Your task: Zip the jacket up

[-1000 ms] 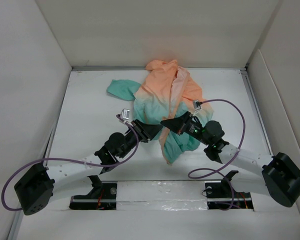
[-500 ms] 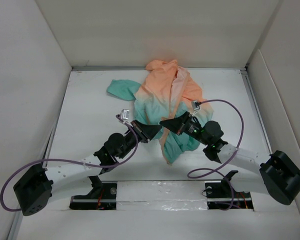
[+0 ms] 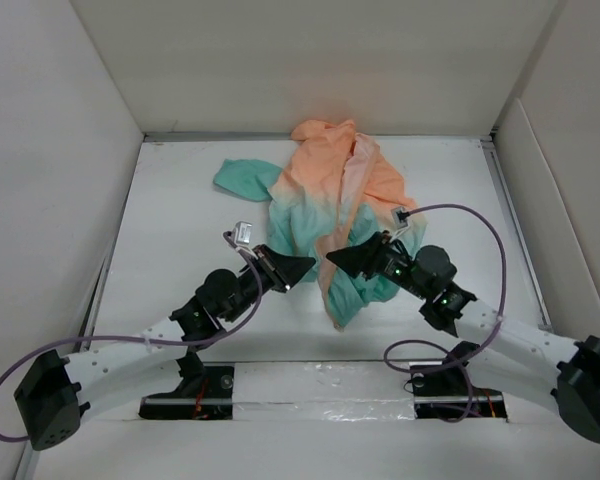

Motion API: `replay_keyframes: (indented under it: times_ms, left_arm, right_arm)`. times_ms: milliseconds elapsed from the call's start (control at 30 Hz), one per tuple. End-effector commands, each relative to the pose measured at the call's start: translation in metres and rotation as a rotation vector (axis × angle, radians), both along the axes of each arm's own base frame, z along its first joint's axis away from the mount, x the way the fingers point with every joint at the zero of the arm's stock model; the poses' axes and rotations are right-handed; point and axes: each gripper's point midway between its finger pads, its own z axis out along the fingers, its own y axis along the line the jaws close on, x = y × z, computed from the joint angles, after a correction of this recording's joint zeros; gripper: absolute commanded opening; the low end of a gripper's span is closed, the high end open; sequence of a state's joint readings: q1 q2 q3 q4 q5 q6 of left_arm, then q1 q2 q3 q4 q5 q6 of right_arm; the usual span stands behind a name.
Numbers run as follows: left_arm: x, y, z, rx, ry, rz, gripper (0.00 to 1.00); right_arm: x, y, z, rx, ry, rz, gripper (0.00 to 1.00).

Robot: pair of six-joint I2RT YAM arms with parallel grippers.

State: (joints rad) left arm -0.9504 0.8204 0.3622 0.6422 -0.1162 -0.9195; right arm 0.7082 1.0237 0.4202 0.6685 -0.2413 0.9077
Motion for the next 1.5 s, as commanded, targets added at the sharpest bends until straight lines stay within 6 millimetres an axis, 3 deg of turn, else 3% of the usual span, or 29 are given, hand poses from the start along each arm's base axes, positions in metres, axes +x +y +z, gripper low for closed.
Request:
replay_keyframes:
  times_ms: [0, 67, 100, 133, 167, 200, 333, 400, 500, 533, 633, 667, 1000, 1467]
  left_arm:
    - [-0.008, 0.005, 0.016, -0.007, -0.048, -0.04, 0.0]
    - [-0.011, 0.01, 0.017, 0.009, -0.067, -0.07, 0.0]
    - [-0.014, 0.011, 0.016, 0.019, -0.073, -0.088, 0.0]
    - [-0.018, 0.013, 0.011, 0.047, -0.066, -0.112, 0.0]
    - [-0.018, 0.015, 0.012, 0.074, -0.073, -0.11, 0.0]
    - [-0.018, 0.017, 0.008, 0.096, -0.066, -0.109, 0.0]
    - [-0.022, 0.033, -0.007, 0.22, -0.005, -0.08, 0.0]
    - [-0.022, 0.038, -0.002, 0.243, -0.001, -0.067, 0.0]
    - [-0.024, 0.046, -0.006, 0.286, 0.021, -0.049, 0.0]
    - [-0.025, 0.048, -0.007, 0.285, 0.022, -0.048, 0.0]
    - [-0.021, 0.052, -0.013, 0.29, 0.03, -0.014, 0.0]
    - [-0.021, 0.052, -0.017, 0.292, 0.036, -0.013, 0.0]
    - [-0.016, 0.045, -0.024, 0.304, 0.04, -0.021, 0.0]
    - [-0.014, 0.044, -0.017, 0.286, 0.032, -0.012, 0.0]
  right_arm:
    - [-0.003, -0.021, -0.031, -0.2, -0.009, -0.085, 0.64]
    - [-0.013, -0.032, -0.031, -0.222, -0.022, -0.112, 0.52]
    - [-0.017, -0.042, -0.058, -0.308, 0.029, -0.139, 0.39]
    - [-0.019, -0.049, -0.066, -0.34, 0.049, -0.15, 0.13]
    - [-0.031, -0.05, -0.073, -0.364, 0.06, -0.127, 0.01]
    - [-0.036, -0.061, -0.096, -0.444, 0.12, -0.145, 0.0]
    - [-0.078, -0.071, -0.164, -0.582, 0.286, -0.062, 0.0]
    - [-0.097, -0.071, -0.185, -0.621, 0.354, -0.014, 0.0]
    - [-0.108, -0.072, -0.199, -0.664, 0.395, -0.002, 0.15]
    - [-0.106, -0.072, -0.199, -0.665, 0.396, -0.015, 0.3]
    - [-0.101, -0.07, -0.202, -0.667, 0.383, -0.037, 0.53]
    - [-0.099, -0.069, -0.203, -0.664, 0.38, -0.044, 0.56]
    - [-0.078, -0.04, -0.198, -0.595, 0.304, -0.043, 0.57]
    - [-0.079, -0.037, -0.216, -0.566, 0.327, -0.048, 0.48]
